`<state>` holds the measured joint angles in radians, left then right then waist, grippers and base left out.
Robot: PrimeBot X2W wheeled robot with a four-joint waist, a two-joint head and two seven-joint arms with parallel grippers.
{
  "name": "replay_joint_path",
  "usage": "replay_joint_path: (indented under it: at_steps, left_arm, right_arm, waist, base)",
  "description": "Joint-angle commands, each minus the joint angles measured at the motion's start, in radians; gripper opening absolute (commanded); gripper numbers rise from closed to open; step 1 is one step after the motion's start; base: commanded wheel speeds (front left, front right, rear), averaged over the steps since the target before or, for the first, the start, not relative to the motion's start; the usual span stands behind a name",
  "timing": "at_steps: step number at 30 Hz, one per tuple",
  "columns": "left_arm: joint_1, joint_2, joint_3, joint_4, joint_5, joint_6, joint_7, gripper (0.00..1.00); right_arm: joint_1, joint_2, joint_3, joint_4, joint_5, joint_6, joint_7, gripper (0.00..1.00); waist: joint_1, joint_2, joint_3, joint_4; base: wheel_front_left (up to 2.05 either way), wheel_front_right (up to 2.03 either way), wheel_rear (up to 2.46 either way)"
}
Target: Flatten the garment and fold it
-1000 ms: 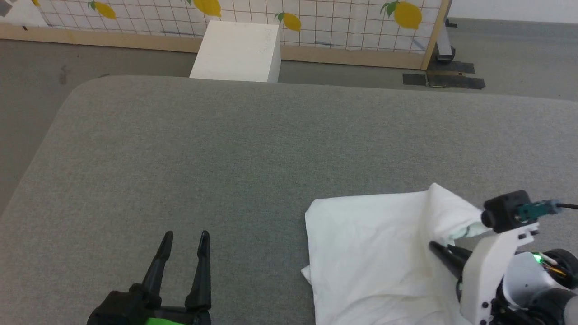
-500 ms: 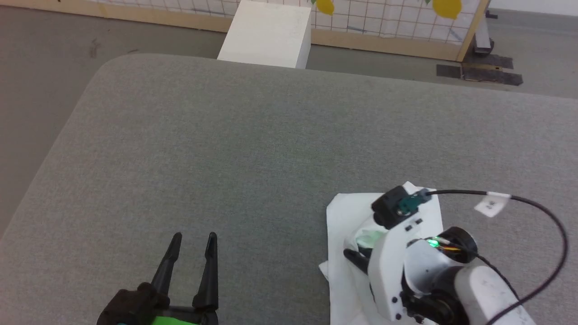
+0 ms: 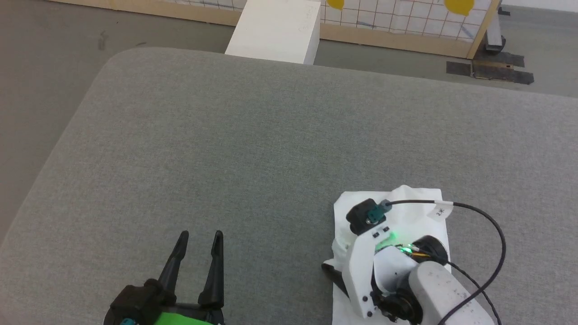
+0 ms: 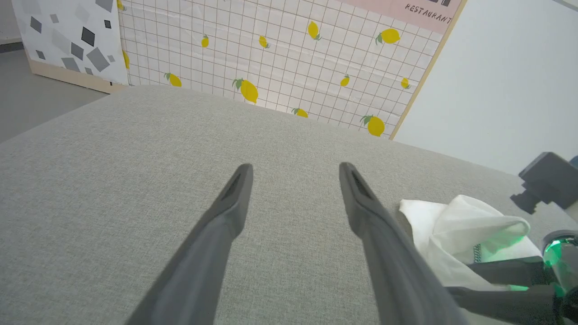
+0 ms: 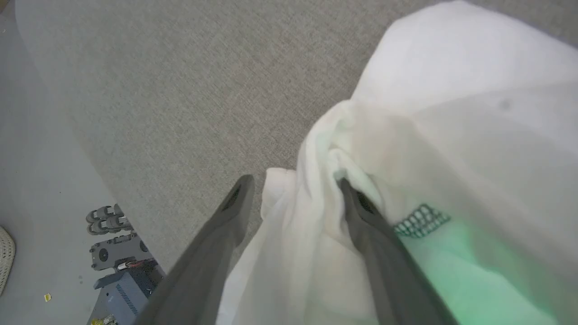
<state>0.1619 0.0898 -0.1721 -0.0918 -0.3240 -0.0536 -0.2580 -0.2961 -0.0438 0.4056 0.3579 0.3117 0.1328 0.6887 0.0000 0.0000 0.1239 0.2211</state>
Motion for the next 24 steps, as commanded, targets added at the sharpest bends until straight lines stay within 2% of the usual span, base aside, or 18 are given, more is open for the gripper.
replay_joint_path:
  at_steps: [1,6,11,17,21,24]
  left_arm:
    - [-0.019,-0.007,0.002,0.006,0.011,-0.009,-0.004,1.0]
    - [-0.01,-0.008,0.01,0.011,0.013,-0.01,-0.004,1.0]
    - [0.002,-0.005,0.013,0.011,0.016,-0.012,-0.004,1.0]
    - [0.011,0.003,0.018,0.0,0.017,-0.012,-0.004,1.0]
    - [0.01,0.007,0.018,-0.008,0.018,-0.012,-0.004,1.0]
    - [0.005,0.009,0.014,-0.01,0.019,-0.013,-0.004,1.0]
  right_arm:
    - [-0.016,-0.007,0.016,0.009,0.008,-0.002,-0.011,1.0]
    - [-0.018,-0.007,0.059,-0.061,0.091,-0.002,0.004,1.0]
    - [0.013,-0.05,-0.007,-0.216,0.132,-0.002,0.037,1.0]
    - [0.125,-0.11,-0.235,-0.437,0.108,-0.002,0.075,1.0]
    - [0.213,-0.1,-0.395,-0.526,0.059,-0.002,0.089,1.0]
    - [0.256,-0.072,-0.452,-0.537,0.038,-0.002,0.084,1.0]
  waist:
    - [0.0,0.0,-0.004,-0.005]
    - [0.0,0.0,-0.02,-0.029]
    - [0.0,0.0,-0.036,-0.052]
    - [0.0,0.0,-0.033,-0.072]
    - [0.0,0.0,-0.017,-0.082]
    - [0.0,0.0,-0.004,-0.086]
  base:
    - [0.0,0.0,0.0]
    - [0.0,0.0,0.0]
    - [0.0,0.0,0.0]
    - [0.0,0.0,0.0]
    - [0.0,0.0,0.0]
    - [0.0,0.0,0.0]
